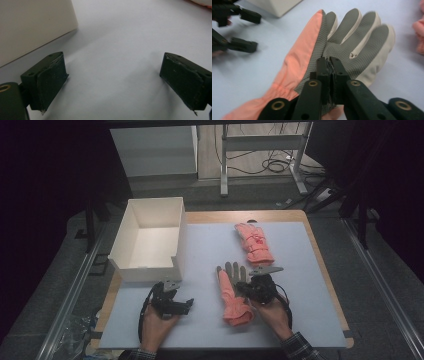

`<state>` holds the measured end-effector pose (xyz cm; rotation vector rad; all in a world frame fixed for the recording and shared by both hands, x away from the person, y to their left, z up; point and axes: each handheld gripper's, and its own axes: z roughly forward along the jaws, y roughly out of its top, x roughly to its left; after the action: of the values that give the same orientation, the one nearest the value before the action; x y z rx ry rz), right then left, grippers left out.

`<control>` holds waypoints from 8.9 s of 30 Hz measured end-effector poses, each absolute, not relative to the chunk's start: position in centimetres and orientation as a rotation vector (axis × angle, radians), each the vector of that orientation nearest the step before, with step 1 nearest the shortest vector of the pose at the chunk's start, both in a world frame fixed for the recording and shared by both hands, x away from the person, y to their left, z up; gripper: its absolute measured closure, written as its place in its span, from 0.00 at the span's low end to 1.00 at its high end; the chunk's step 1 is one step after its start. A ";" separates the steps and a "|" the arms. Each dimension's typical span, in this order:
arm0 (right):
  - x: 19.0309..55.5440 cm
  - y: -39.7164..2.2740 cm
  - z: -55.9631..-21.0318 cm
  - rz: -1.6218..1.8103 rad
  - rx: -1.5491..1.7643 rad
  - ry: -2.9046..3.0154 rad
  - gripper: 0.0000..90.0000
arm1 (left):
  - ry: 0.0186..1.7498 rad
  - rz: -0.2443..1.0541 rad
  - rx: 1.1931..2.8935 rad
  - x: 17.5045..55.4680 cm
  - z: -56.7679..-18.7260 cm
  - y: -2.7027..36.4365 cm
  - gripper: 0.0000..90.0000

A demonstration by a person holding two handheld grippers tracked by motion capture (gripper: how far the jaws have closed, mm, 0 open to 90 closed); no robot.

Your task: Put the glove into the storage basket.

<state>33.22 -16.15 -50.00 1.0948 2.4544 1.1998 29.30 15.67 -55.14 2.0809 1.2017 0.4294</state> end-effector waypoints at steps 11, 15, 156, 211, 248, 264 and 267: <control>34.5 -17.9 -47.2 1.189 1.042 2.410 0.71 | 1.203 0.429 2.080 29.3 -55.1 15.7 0.07; 35.9 -19.1 -46.8 1.168 1.072 2.371 0.68 | 1.199 0.432 2.083 29.3 -55.1 15.7 0.07; 30.9 -17.2 -44.0 1.172 1.167 2.314 0.69 | 1.203 0.429 2.078 29.3 -55.1 15.7 0.07; 25.9 -22.9 -49.9 1.245 1.109 2.420 0.61 | 1.107 0.344 2.071 30.0 -51.3 9.3 0.08; 26.1 -22.3 -52.4 1.270 1.057 2.567 0.92 | 1.098 0.332 2.095 27.8 -52.0 11.5 0.10; 26.3 -17.4 -53.2 1.248 0.953 2.634 0.91 | 1.165 0.253 2.093 28.6 -51.3 14.9 0.09; 26.3 -16.3 -53.3 1.245 0.929 2.636 0.91 | 1.162 0.267 2.104 28.8 -50.9 15.4 0.09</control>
<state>26.35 -16.30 -53.27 0.9288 2.6355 1.2452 28.81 15.36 -50.92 2.1037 1.1620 0.2668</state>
